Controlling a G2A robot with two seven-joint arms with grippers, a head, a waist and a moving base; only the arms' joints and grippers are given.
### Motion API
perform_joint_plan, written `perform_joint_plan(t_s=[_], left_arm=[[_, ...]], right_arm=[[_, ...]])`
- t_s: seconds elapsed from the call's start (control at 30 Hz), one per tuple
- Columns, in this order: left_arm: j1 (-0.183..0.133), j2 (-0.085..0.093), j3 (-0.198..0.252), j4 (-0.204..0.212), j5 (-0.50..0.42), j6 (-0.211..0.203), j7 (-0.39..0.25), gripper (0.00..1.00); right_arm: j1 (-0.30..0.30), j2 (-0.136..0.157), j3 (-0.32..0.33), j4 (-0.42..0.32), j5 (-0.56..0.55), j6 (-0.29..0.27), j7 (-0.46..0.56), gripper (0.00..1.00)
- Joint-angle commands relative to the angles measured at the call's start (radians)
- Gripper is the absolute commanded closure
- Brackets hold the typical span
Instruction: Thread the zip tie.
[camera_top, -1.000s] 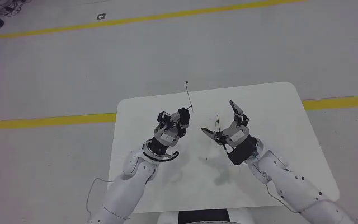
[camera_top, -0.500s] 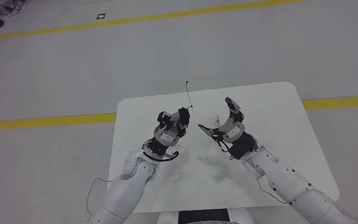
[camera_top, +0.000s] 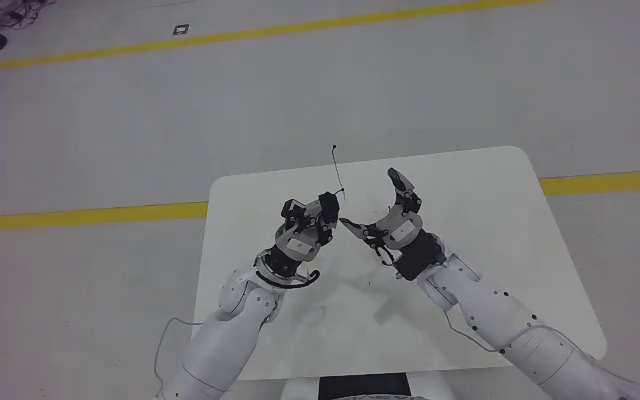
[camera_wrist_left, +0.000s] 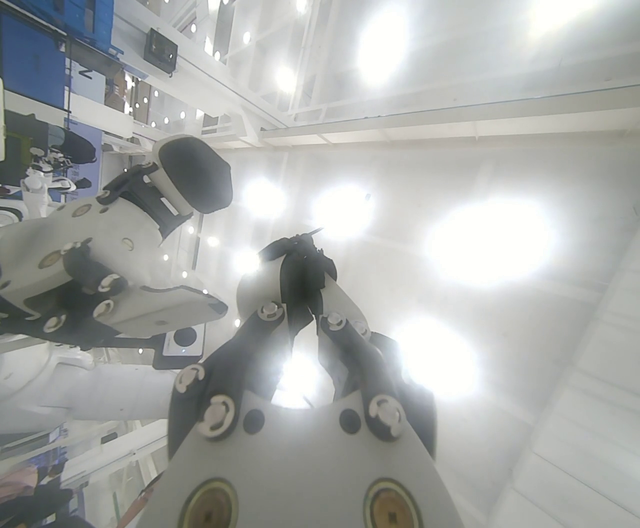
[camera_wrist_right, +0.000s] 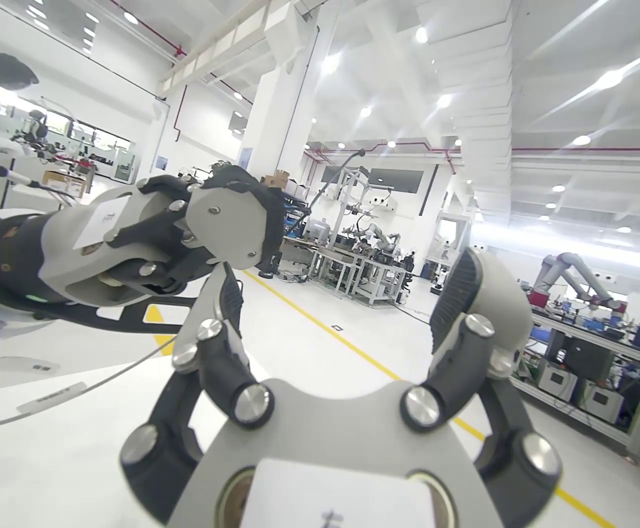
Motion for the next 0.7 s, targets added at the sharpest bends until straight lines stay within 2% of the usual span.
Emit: perform_joint_plan(t_s=[0.0,0.2,0.4,0.43,0.67], left_arm=[[0.000,0.000,0.000,0.000,0.000,0.000,0.000,1.00],[0.000,0.000,0.000,0.000,0.000,0.000,0.000,1.00],[0.000,0.000,0.000,0.000,0.000,0.000,0.000,1.00],[0.000,0.000,0.000,0.000,0.000,0.000,0.000,1.00],[0.000,0.000,0.000,0.000,0.000,0.000,0.000,1.00]], right_arm=[[-0.002,-0.001,0.002,-0.006,0.002,0.001,0.005,0.00],[-0.032,-0.004,0.031,-0.041,-0.021,0.006,0.004,0.00],[-0.052,-0.010,0.048,-0.049,-0.015,-0.021,-0.002,0.00],[-0.054,-0.011,0.050,-0.049,-0.012,-0.023,-0.004,0.13],[-0.051,-0.027,0.049,-0.039,-0.010,-0.039,-0.012,0.50]])
